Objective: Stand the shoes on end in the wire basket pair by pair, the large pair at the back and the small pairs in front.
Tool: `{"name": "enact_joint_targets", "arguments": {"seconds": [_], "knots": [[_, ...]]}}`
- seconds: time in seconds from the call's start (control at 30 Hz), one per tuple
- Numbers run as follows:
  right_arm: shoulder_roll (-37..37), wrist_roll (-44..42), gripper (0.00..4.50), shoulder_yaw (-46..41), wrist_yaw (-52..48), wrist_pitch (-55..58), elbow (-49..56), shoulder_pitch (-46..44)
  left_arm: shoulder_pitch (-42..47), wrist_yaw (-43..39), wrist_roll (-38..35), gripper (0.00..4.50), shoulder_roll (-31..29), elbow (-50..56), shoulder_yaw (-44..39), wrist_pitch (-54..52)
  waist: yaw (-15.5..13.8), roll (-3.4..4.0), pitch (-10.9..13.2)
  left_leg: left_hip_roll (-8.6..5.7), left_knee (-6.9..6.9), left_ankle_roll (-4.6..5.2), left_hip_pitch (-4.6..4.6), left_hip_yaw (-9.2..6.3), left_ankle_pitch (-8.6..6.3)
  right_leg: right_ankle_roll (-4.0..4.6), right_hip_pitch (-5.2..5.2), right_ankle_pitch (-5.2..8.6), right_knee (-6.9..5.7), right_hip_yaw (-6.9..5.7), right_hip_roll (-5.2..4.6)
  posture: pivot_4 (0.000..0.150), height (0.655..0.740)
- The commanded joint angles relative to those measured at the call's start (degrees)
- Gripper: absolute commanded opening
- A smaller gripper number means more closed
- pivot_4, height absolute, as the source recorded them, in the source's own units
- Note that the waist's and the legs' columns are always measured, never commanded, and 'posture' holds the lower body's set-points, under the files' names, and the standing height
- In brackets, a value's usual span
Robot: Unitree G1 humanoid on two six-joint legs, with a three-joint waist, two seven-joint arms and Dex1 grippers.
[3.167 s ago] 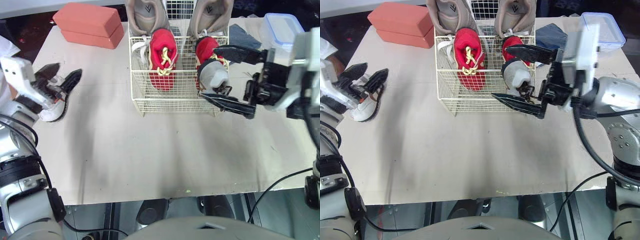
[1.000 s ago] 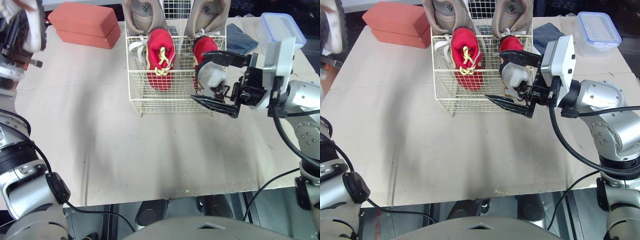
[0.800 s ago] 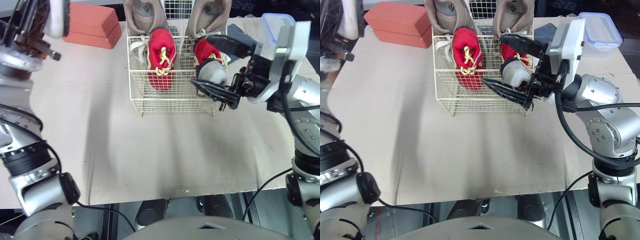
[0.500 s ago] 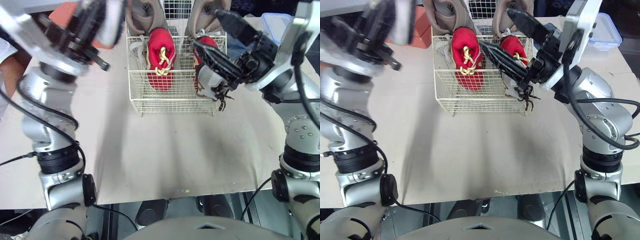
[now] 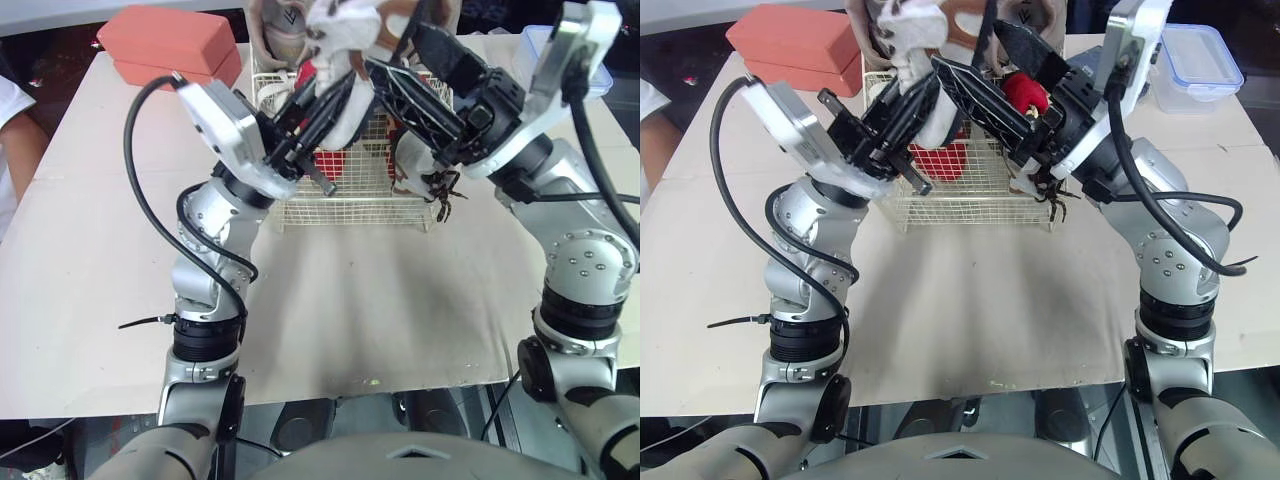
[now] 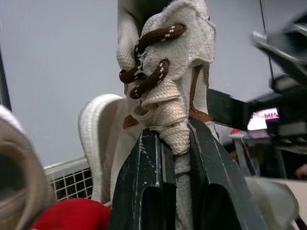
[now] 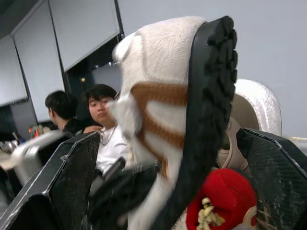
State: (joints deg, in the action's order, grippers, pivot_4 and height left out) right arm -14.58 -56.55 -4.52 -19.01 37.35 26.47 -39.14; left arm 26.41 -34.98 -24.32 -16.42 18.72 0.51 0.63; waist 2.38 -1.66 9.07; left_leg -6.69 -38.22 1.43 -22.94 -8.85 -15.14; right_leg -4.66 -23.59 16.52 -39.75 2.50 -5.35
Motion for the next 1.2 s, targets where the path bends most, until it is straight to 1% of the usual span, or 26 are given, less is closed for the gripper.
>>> {"name": "enact_joint_targets", "arguments": {"seconds": [0.03, 0.13, 0.2, 0.23, 0.27, 0.3, 0.37, 0.43, 0.47, 0.5, 0.53, 0.57, 0.67, 0.7, 0.77, 0.83, 0.93, 1.07, 1.2], "knots": [[1.0, -2.3, 4.50, -0.7, 2.0, 0.4, 1.2, -1.5, -0.4, -0.3, 1.0, 0.08, 0.2, 2.4, -0.1, 2.9, -0.1, 0.00, 0.0, 0.00, 0.00, 0.00, 0.00, -0.01, 0.00, 0.00, 0.00, 0.00, 0.00, -0.01, 0.00, 0.150, 0.7400], [1.3, -2.4, 4.50, -0.5, 3.2, 0.9, 0.7, -1.7, -1.0, -0.6, 0.8, 0.08, 0.5, 2.4, 0.2, 3.4, -0.1, 0.01, 0.0, 0.00, 0.00, 0.00, -0.01, -0.01, 0.00, 0.00, 0.00, 0.00, 0.02, -0.01, 0.00, 0.150, 0.7400], [1.4, -2.4, 3.97, -0.7, 3.5, 1.0, 0.4, -1.7, -1.5, -1.9, 1.0, 0.08, -0.1, 2.1, 0.7, 3.6, 0.0, 0.01, 0.0, -0.01, 0.00, 0.00, -0.01, -0.01, 0.00, 0.00, 0.01, 0.00, 0.01, -0.01, 0.00, 0.150, 0.7400], [1.2, -2.4, 3.72, -0.7, 3.5, 1.0, 0.4, -1.7, -1.7, -2.4, 0.6, 0.58, -0.2, 2.1, 0.7, 3.3, 0.0, 0.01, 0.0, 0.00, 0.00, 0.00, 0.00, -0.01, 0.00, 0.00, 0.00, 0.00, 0.01, 0.00, 0.00, 0.150, 0.7400], [1.1, -2.4, 3.28, -0.7, 3.4, 1.1, 0.4, -1.6, -2.0, -3.4, -1.0, 1.10, -0.5, 2.3, 0.8, 2.2, 0.0, 0.02, 0.0, 0.00, 0.01, 0.00, 0.00, -0.01, 0.00, 0.00, 0.00, 0.00, 0.01, -0.01, 0.01, 0.150, 0.7400], [0.9, -2.5, 2.73, -0.7, 3.4, 1.3, 0.5, -1.5, -2.2, -4.3, -2.3, 1.54, -0.7, 2.7, 0.8, 1.3, 0.0, 0.02, 0.0, 0.00, 0.01, 0.00, 0.00, -0.01, 0.00, 0.00, -0.01, 0.00, 0.01, 0.00, 0.02, 0.150, 0.7400], [0.6, -2.6, 1.98, -0.7, 3.3, 1.5, 0.5, -1.3, -2.7, -5.5, -3.6, 2.36, -1.2, 3.1, 0.7, 0.3, 0.0, 0.02, 0.0, 0.00, 0.01, 0.00, 0.00, -0.02, 0.00, 0.00, -0.01, 0.00, 0.01, -0.01, 0.02, 0.150, 0.7400], [0.0, -2.7, 1.04, -0.9, 2.8, 1.7, 0.6, -1.0, -3.2, -6.6, -4.3, 3.37, -2.1, 3.6, 0.5, -0.5, 0.0, 0.03, 0.0, 0.00, 0.01, 0.00, 0.00, -0.01, 0.00, 0.00, 0.00, 0.00, 0.01, 0.00, 0.02, 0.150, 0.7400], [-0.8, -2.8, 0.66, -1.0, 1.9, 1.9, 0.6, -0.8, -3.4, -7.5, -5.7, 3.87, -3.0, 4.1, -0.2, -1.5, 0.0, 0.03, 0.0, 0.00, 0.01, 0.01, 0.00, 0.00, 0.00, 0.00, 0.00, 0.00, 0.01, 0.00, 0.01, 0.150, 0.7400], [-1.5, -2.8, 0.63, -1.2, 1.1, 2.0, 0.6, -0.6, -3.6, -8.3, -7.4, 4.35, -3.8, 4.6, -1.1, -2.5, 0.0, 0.03, 0.0, 0.00, 0.01, 0.00, 0.00, -0.01, 0.00, 0.00, 0.00, 0.00, 0.02, -0.01, 0.02, 0.150, 0.7400], [-2.2, -3.0, 0.63, -1.5, 0.4, 2.1, 0.5, -0.4, -3.6, -9.2, -9.6, 4.43, -4.8, 5.0, -2.1, -3.8, 0.0, 0.03, 0.0, 0.00, 0.02, 0.01, 0.00, -0.02, 0.00, 0.00, -0.01, 0.00, 0.01, 0.00, 0.02, 0.150, 0.7400], [-3.1, -3.9, 0.63, -2.0, -0.9, 2.5, 0.3, -0.1, -3.8, -10.7, -13.4, 4.43, -6.5, 5.5, -3.9, -5.9, 0.0, 0.04, 0.0, 0.00, 0.02, 0.01, 0.00, -0.02, 0.00, 0.00, -0.01, 0.00, 0.01, 0.00, 0.02, 0.150, 0.7400], [-5.8, -6.9, 0.63, -2.9, -5.4, 3.5, 0.1, 1.3, -3.8, -13.7, -27.0, 4.43, -12.0, 6.1, -9.6, -14.3, 0.1, 0.07, 0.0, 0.03, 0.04, 0.01, -0.01, -0.03, -0.01, 0.00, -0.02, 0.00, 0.01, 0.00, 0.03, 0.150, 0.7400], [-6.7, -7.6, 0.63, -3.0, -7.0, 3.8, 0.1, 1.8, -3.6, -14.4, -30.3, 4.43, -13.7, 5.6, -11.2, -16.7, 0.1, 0.08, 0.0, 0.03, 0.06, 0.01, 0.00, -0.04, -0.01, 0.00, -0.02, 0.00, 0.01, -0.01, 0.04, 0.150, 0.7400], [-8.6, -9.7, 0.63, -3.1, -11.3, 4.4, 0.0, 3.1, -2.9, -17.1, -34.2, 4.43, -17.4, 3.8, -13.6, -20.4, 0.0, 0.09, 0.1, 0.03, 0.06, 0.01, 0.01, -0.05, -0.01, 0.00, -0.01, 0.00, 0.02, -0.02, 0.05, 0.150, 0.7400], [-9.6, -10.9, 0.63, -3.1, -13.7, 4.8, -0.2, 3.7, -2.0, -18.7, -35.8, 4.43, -19.4, 2.5, -14.7, -22.7, -0.1, 0.11, 0.1, 0.03, 0.04, 0.02, 0.01, -0.04, -0.01, 0.00, 0.01, 0.00, 0.05, -0.02, 0.11, 0.150, 0.7400], [-10.7, -11.3, 0.63, -2.6, -16.2, 5.1, -0.5, 3.8, -0.4, -21.1, -34.6, 4.43, -20.7, 1.0, -13.8, -24.2, -0.2, 0.11, 0.1, 0.02, 0.03, 0.02, 0.01, -0.05, -0.01, 0.00, 0.05, 0.00, 0.09, -0.04, 0.18, 0.150, 0.7400], [-10.9, -13.7, 0.63, -1.8, -18.5, 6.4, 0.0, 3.6, 1.7, -24.2, -35.2, 4.43, -20.6, 0.2, -11.4, -27.4, -0.2, 0.10, 0.1, 0.02, 0.04, 0.02, 0.00, -0.06, -0.01, 0.00, 0.04, 0.00, 0.09, -0.04, 0.07, 0.150, 0.7400], [-11.6, -14.3, 0.63, -1.0, -20.1, 7.4, 0.5, 3.9, 3.8, -26.5, -35.0, 4.43, -19.7, -1.4, -9.6, -29.6, 0.0, 0.11, 0.1, 0.02, 0.05, 0.02, 0.01, -0.05, -0.01, 0.00, 0.04, 0.00, 0.09, -0.03, 0.03, 0.150, 0.7400]]}}
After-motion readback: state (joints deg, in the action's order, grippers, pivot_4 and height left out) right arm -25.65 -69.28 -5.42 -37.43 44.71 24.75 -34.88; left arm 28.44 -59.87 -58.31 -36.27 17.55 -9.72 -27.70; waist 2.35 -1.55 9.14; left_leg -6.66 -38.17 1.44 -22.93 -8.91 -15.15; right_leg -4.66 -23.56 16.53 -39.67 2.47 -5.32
